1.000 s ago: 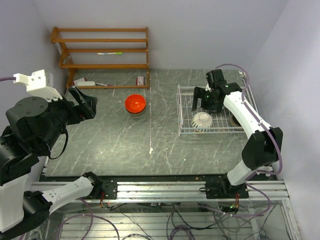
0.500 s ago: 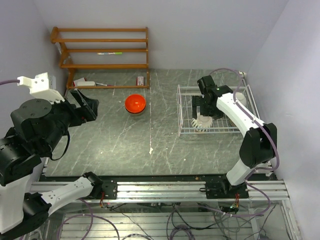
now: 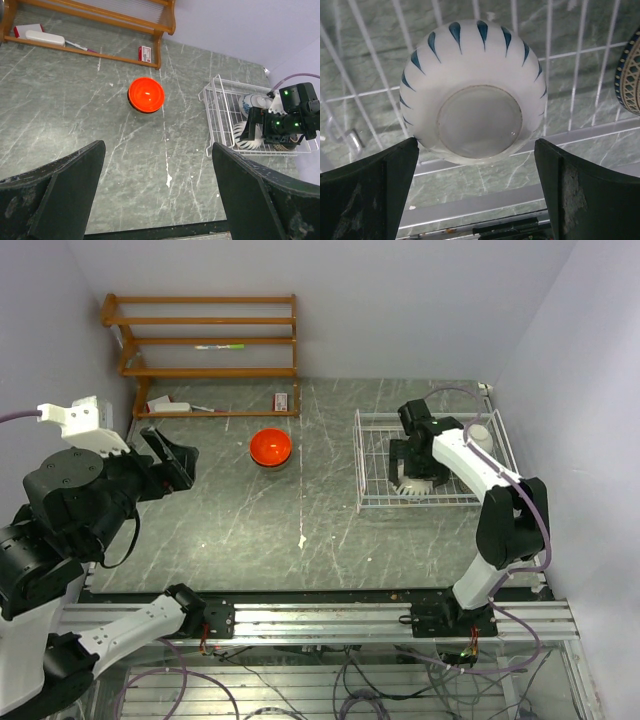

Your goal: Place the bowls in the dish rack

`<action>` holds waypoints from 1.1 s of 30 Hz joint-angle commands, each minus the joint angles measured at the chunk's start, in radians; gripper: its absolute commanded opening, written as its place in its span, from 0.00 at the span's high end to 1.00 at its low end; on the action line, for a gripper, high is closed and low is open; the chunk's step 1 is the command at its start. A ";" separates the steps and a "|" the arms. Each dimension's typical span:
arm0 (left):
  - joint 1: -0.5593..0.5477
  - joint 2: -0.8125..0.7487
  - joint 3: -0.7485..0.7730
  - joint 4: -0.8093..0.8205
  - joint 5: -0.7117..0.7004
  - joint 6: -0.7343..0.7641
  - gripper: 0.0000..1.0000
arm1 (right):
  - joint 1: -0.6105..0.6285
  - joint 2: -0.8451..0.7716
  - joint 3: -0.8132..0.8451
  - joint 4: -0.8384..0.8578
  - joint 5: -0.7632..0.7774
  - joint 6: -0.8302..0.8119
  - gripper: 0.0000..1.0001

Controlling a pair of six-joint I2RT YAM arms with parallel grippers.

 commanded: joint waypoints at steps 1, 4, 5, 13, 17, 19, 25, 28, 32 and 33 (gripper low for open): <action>-0.005 -0.021 -0.014 0.023 -0.008 0.021 0.01 | -0.078 -0.005 -0.037 0.018 0.039 0.045 0.00; -0.006 -0.032 -0.018 0.012 -0.018 0.031 0.01 | -0.122 -0.014 -0.050 0.024 0.043 0.049 0.00; -0.007 -0.038 -0.022 0.010 -0.024 0.034 0.01 | -0.133 -0.014 -0.050 0.025 0.043 0.049 0.00; -0.006 -0.058 -0.055 0.007 -0.037 0.061 0.01 | -0.184 -0.004 -0.025 0.015 0.098 0.069 0.00; -0.007 -0.046 -0.046 0.005 -0.024 0.068 0.01 | -0.197 -0.003 -0.006 -0.007 0.141 0.083 0.00; -0.006 -0.041 -0.043 0.008 -0.021 0.068 0.01 | -0.200 -0.012 0.006 -0.012 0.152 0.086 0.00; -0.007 -0.016 -0.005 -0.001 -0.008 0.067 0.01 | -0.195 -0.058 0.065 -0.016 0.050 0.037 0.00; -0.007 -0.012 0.006 -0.002 -0.008 0.061 0.01 | -0.182 -0.084 0.110 -0.034 -0.029 0.014 0.00; -0.006 -0.016 -0.002 0.007 -0.004 0.046 0.01 | -0.119 -0.115 0.196 -0.068 -0.092 0.007 0.00; -0.007 -0.017 -0.002 0.006 -0.005 0.040 0.01 | -0.091 -0.117 0.230 -0.080 -0.108 0.015 0.00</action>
